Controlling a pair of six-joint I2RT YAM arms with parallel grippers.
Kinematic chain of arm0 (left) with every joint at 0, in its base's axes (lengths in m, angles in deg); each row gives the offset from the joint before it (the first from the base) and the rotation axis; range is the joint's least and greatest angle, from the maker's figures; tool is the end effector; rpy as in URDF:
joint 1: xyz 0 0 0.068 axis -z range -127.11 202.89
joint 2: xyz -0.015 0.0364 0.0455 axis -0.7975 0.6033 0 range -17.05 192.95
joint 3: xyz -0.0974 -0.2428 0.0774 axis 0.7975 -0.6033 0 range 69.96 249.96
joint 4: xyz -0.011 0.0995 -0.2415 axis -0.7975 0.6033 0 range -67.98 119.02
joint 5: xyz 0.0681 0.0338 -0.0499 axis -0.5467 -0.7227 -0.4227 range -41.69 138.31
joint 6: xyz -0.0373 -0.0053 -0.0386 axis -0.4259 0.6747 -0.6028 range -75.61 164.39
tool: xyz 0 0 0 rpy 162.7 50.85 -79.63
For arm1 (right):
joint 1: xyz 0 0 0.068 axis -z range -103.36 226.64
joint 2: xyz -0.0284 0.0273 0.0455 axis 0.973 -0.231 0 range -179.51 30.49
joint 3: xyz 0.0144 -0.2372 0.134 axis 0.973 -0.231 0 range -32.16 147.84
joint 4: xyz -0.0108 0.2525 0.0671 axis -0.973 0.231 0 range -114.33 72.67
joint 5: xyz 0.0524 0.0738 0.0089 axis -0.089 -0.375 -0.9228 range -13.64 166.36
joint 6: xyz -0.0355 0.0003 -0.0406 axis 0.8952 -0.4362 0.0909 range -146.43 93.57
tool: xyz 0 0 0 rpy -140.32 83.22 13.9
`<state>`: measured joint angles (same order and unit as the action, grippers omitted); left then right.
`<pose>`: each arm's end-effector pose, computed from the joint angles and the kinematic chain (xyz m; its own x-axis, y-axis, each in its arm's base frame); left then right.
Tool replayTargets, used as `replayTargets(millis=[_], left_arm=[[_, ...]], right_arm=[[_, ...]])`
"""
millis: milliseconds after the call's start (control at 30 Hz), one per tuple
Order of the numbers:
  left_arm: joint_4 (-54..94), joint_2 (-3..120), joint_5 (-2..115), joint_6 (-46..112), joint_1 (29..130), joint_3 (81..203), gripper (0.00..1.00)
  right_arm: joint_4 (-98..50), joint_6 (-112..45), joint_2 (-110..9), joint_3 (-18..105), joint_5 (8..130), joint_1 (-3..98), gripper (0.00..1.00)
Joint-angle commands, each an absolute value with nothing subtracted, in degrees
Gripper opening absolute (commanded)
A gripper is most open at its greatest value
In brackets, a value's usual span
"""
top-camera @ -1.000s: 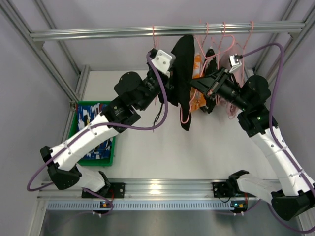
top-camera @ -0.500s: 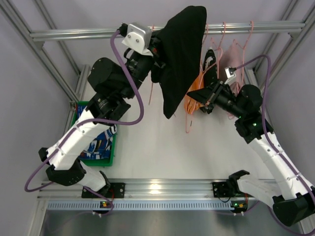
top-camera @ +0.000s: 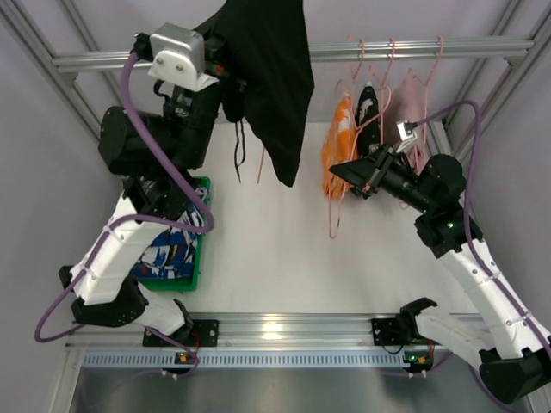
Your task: Remove the trousers from the hanger
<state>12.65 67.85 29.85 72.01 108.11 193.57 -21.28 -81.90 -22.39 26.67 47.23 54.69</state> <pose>0.1359 -0.1760 0.6567 0.6813 -0.2101 -0.7012 0.3867 0.9166 0.1011 0.1819 0.0921 0.4144 -0.6139 0.5284 -0.5864 -0.4793 0.3407 0.8088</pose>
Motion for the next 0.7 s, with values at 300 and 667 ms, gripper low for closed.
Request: replayTargets(millis=[300,667], left_arm=[[5.5,41.7,25.9,73.9,83.9,171.1,0.00],[21.4,12.9,22.1,63.9,57.4,141.4,0.00]], right_arm=[[-23.5,-77.1,-20.0,27.6,42.3,55.2,0.00],[-23.1,-76.4,-22.0,27.5,41.3,54.2,0.00]])
